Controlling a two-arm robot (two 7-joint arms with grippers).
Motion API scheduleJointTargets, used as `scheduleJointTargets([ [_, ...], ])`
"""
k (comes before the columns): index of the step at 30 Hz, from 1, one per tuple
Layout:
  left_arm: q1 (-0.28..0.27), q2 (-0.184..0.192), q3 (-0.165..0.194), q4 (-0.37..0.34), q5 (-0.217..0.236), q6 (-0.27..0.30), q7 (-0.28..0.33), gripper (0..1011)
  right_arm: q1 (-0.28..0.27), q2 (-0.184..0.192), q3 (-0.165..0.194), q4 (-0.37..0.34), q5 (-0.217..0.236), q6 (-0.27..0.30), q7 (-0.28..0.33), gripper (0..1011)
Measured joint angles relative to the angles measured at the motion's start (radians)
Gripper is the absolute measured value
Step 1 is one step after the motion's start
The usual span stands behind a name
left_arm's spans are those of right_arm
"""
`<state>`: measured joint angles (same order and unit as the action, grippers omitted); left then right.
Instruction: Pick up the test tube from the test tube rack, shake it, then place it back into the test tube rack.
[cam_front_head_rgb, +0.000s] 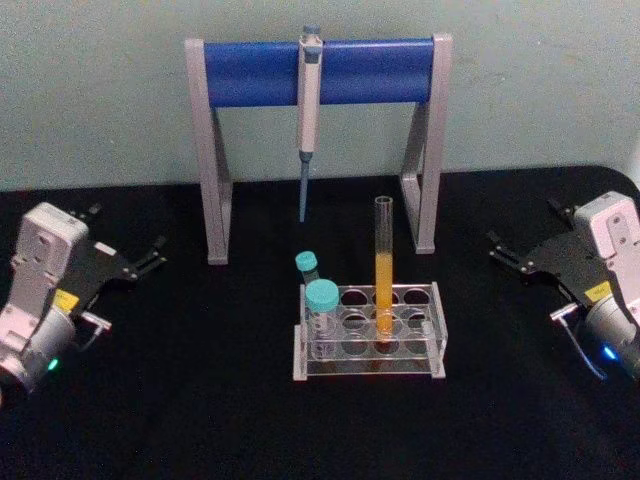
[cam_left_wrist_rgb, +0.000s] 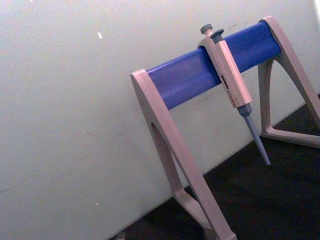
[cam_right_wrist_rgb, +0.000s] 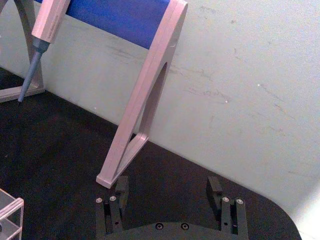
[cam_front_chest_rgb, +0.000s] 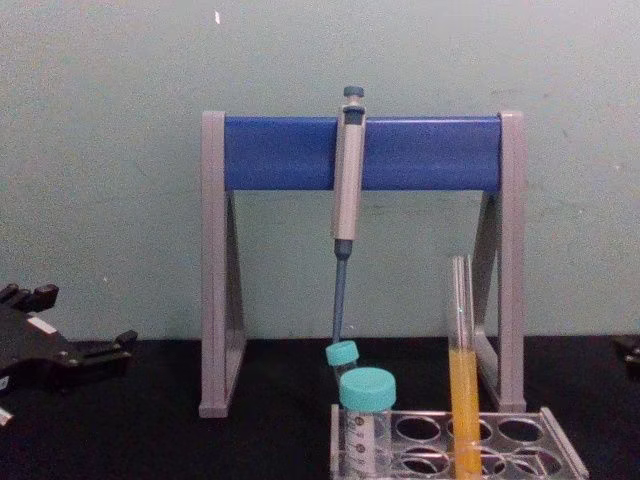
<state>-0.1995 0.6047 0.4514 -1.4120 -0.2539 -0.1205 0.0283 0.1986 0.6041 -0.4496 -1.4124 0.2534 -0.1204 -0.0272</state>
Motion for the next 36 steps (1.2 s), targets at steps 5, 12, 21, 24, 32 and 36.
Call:
scheduleJointTargets([
  [5,0.000,0.000,0.000,0.000,0.000,0.000,0.000,1002,-0.011,-0.002,0.013,-0.013,0.000,0.005,0.020,1000],
  [12,0.000,0.000,0.000,0.000,0.000,0.000,0.000,1001,-0.044,-0.003,0.040,-0.064,0.040,0.028,0.076,1000],
  [21,0.000,0.000,0.000,0.000,0.000,0.000,0.000,1001,-0.089,-0.005,0.074,-0.136,0.133,0.068,0.170,1000],
  [24,0.000,0.000,0.000,0.000,0.000,0.000,0.000,1002,-0.107,-0.008,0.085,-0.166,0.165,0.086,0.206,1000],
  [32,0.000,0.000,0.000,0.000,0.000,0.000,0.000,1001,-0.120,-0.024,0.091,-0.199,0.203,0.126,0.270,1000],
  [36,0.000,0.000,0.000,0.000,0.000,0.000,0.000,1001,-0.120,-0.035,0.091,-0.210,0.222,0.153,0.304,1000],
])
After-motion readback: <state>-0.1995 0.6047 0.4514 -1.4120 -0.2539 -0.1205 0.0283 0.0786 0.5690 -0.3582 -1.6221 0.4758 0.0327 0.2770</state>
